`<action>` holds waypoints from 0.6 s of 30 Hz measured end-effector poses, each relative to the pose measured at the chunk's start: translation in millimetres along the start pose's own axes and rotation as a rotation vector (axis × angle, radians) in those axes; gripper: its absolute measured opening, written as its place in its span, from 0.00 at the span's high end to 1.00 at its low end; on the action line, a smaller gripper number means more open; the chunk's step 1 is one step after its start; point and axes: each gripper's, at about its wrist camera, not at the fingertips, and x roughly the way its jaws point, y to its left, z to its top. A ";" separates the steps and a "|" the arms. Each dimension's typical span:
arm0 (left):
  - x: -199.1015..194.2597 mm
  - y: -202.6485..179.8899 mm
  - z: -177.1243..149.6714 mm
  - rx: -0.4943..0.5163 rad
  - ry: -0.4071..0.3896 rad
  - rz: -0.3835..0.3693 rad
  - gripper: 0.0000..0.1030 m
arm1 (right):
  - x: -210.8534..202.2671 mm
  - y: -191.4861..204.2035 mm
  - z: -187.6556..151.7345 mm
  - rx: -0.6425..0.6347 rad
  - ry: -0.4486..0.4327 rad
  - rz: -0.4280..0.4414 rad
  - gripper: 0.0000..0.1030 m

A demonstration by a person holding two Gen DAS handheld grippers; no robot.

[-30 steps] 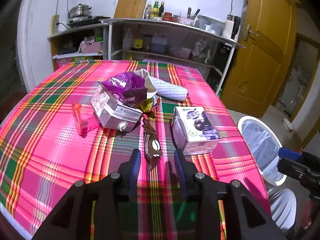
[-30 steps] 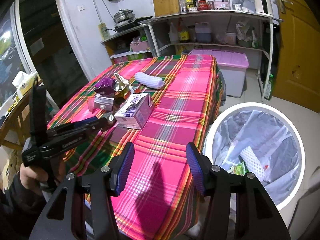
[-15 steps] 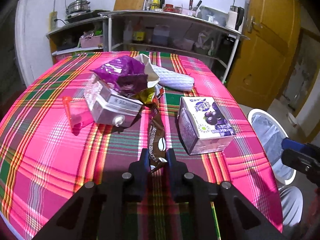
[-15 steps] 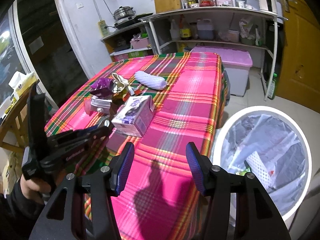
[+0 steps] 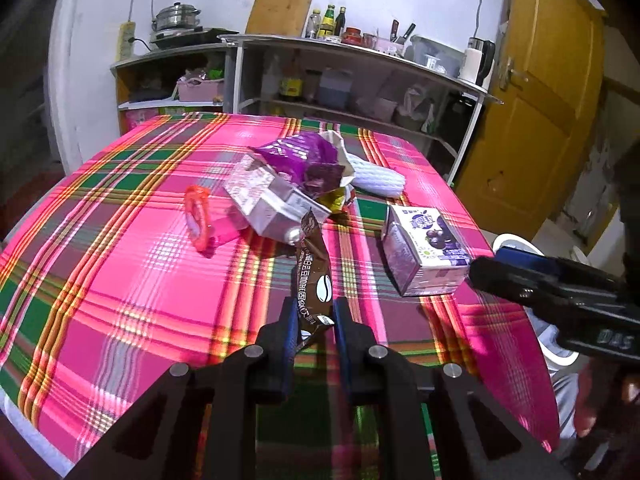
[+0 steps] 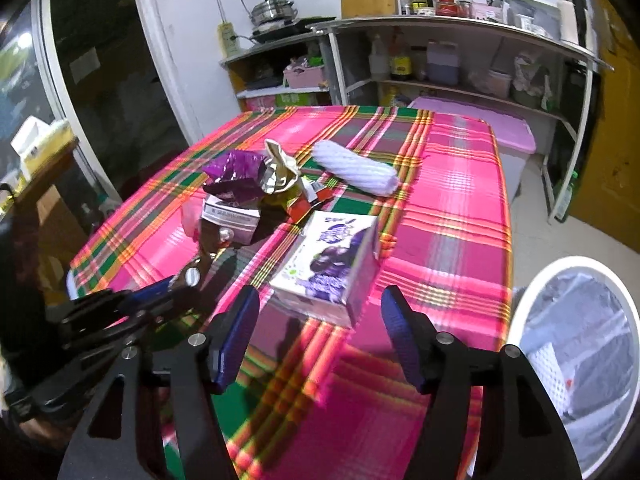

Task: Collect trash
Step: 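Grasp the brown wrapper with the left gripper while the right gripper grasps the juice box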

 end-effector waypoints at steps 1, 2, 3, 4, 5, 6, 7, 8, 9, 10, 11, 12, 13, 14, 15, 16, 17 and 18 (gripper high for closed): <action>-0.9 2.5 -0.2 -0.005 -0.002 -0.001 0.83 | 3.3 1.6 0.7 -0.001 0.006 -0.008 0.38; -1.7 3.3 -0.7 -0.008 -0.003 -0.003 0.83 | 9.8 3.9 2.4 -0.001 0.016 -0.023 0.38; -2.3 4.8 -0.8 -0.010 -0.005 -0.004 0.83 | 13.6 5.1 3.4 -0.002 0.021 -0.033 0.38; -2.9 6.5 -0.8 -0.014 -0.007 -0.005 0.83 | 16.7 6.8 4.0 -0.004 0.025 -0.043 0.38; -3.0 8.1 -0.8 -0.016 -0.009 -0.007 0.83 | 18.6 7.5 4.1 -0.006 0.028 -0.049 0.38; -3.0 9.6 -0.8 -0.020 -0.010 -0.010 0.83 | 21.8 9.1 4.6 -0.010 0.033 -0.056 0.38; -3.0 10.8 -1.2 -0.022 -0.011 -0.011 0.83 | 23.6 10.3 4.6 -0.013 0.035 -0.062 0.38; -2.8 11.7 -1.9 -0.024 -0.011 -0.013 0.83 | 25.7 11.0 5.3 -0.016 0.037 -0.073 0.38; -2.5 13.1 -2.8 -0.026 -0.011 -0.015 0.83 | 27.7 11.3 5.9 -0.019 0.041 -0.084 0.38; -1.6 14.1 -3.3 -0.028 -0.009 -0.017 0.83 | 28.7 11.8 5.5 -0.020 0.045 -0.093 0.38; -0.6 14.5 -3.7 -0.030 -0.007 -0.019 0.83 | 31.1 11.9 5.9 -0.017 0.052 -0.105 0.38; 0.1 15.3 -4.3 -0.032 -0.006 -0.021 0.83 | 32.6 11.0 6.0 -0.009 0.056 -0.114 0.38; 0.6 15.8 -4.7 -0.033 -0.004 -0.023 0.83 | 32.5 9.5 5.8 0.003 0.054 -0.119 0.38; 0.8 16.1 -5.1 -0.032 -0.004 -0.025 0.83 | 31.8 7.8 6.2 0.013 0.050 -0.120 0.38; 0.8 16.3 -5.4 -0.032 -0.004 -0.027 0.83 | 30.2 6.5 6.4 0.018 0.044 -0.119 0.39; 0.9 16.6 -5.5 -0.032 -0.004 -0.029 0.83 | 28.7 7.2 6.0 0.018 0.038 -0.118 0.42; 0.6 15.9 -5.6 -0.031 -0.004 -0.029 0.83 | 27.3 7.3 5.7 0.015 0.035 -0.119 0.42; 0.7 16.1 -5.9 -0.030 -0.004 -0.030 0.83 | 25.7 6.8 5.0 0.016 0.031 -0.115 0.42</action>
